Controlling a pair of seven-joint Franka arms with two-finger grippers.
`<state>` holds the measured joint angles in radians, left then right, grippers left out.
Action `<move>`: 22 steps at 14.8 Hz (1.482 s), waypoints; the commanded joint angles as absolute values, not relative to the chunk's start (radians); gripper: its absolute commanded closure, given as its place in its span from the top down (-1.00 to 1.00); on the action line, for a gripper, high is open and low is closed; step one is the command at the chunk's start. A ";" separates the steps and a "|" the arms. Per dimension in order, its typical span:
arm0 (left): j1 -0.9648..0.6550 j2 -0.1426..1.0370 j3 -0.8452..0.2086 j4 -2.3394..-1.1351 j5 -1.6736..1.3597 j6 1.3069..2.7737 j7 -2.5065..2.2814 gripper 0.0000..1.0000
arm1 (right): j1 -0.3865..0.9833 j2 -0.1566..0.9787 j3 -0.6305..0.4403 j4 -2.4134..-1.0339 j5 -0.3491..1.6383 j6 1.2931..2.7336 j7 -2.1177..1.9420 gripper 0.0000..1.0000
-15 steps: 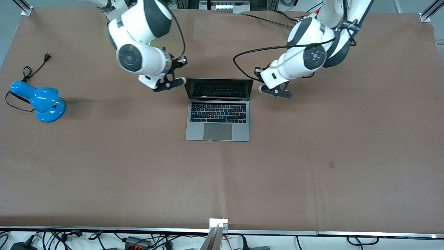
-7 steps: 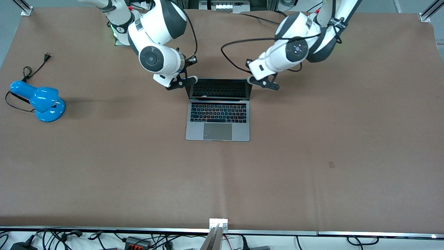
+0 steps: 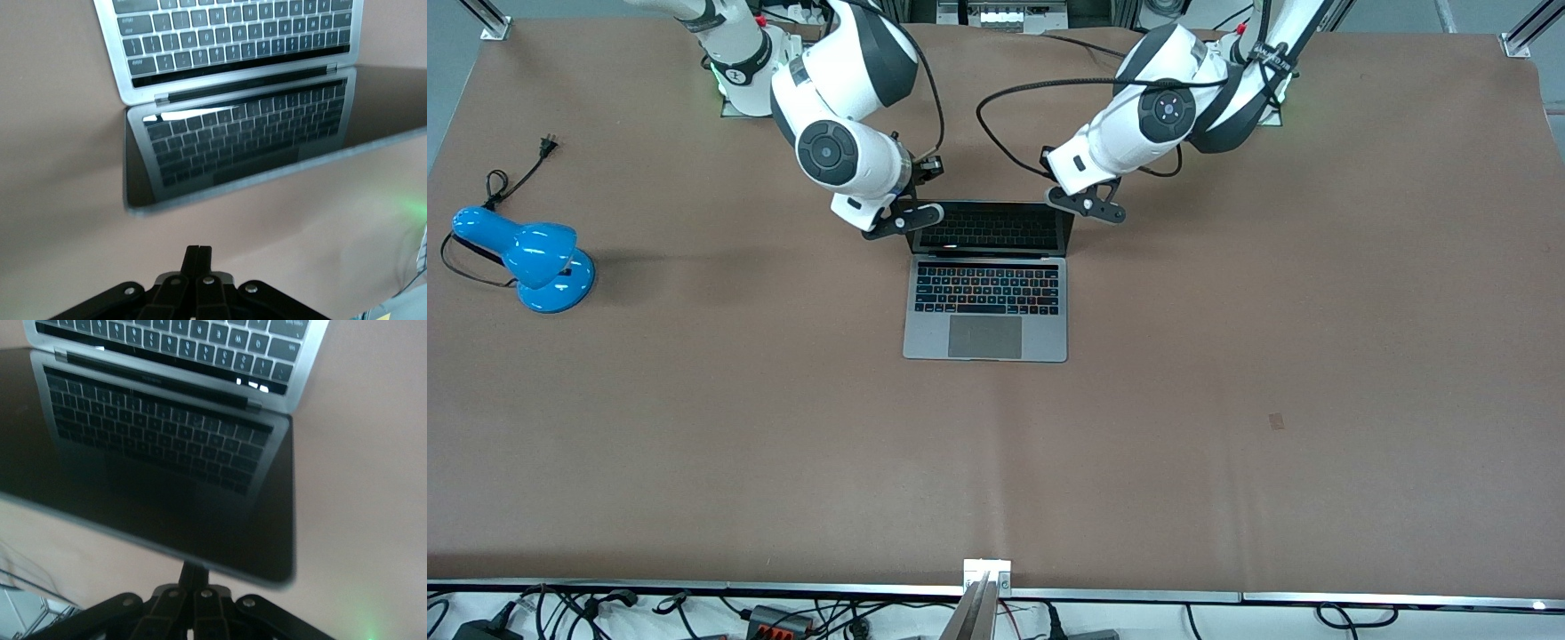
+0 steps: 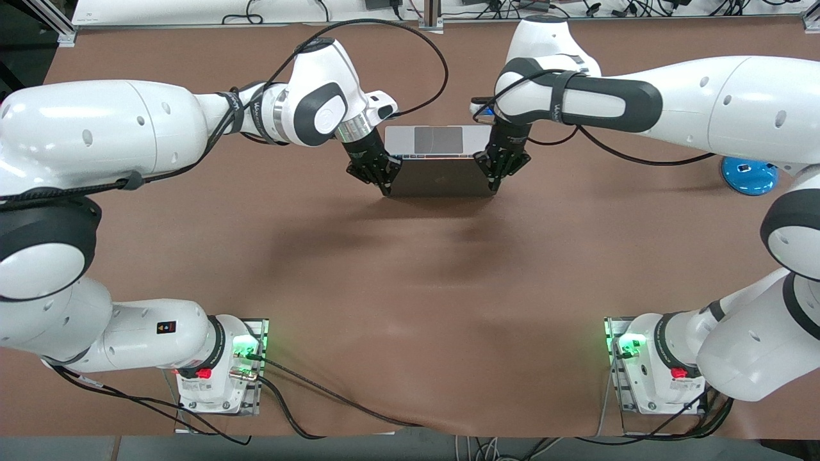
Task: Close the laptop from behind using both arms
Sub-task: 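Push the laptop screen down with both grippers toward the keyboard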
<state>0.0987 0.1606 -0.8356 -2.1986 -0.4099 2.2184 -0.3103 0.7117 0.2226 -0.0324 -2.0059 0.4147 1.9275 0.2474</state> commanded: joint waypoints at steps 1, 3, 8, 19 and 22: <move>0.110 0.224 -0.839 -2.169 -0.428 2.273 -0.311 -1.00 | 0.723 0.253 -0.048 -1.958 0.436 1.945 0.267 -1.00; 0.120 0.251 -0.835 -2.155 -0.420 2.278 -0.313 -1.00 | 0.713 0.262 -0.051 -1.938 0.434 1.948 0.278 -1.00; 0.121 0.296 -0.801 -2.114 -0.397 2.284 -0.311 -1.00 | 0.706 0.313 -0.057 -1.875 0.434 1.977 0.279 -1.00; 0.107 0.529 -0.723 -1.957 -0.261 2.306 -0.316 -1.00 | 0.626 0.481 -0.060 -1.695 0.426 2.043 0.278 -1.00; 0.095 0.572 -0.697 -1.924 -0.212 2.307 -0.324 -1.00 | 0.623 0.523 -0.060 -1.689 0.423 2.095 0.278 -1.00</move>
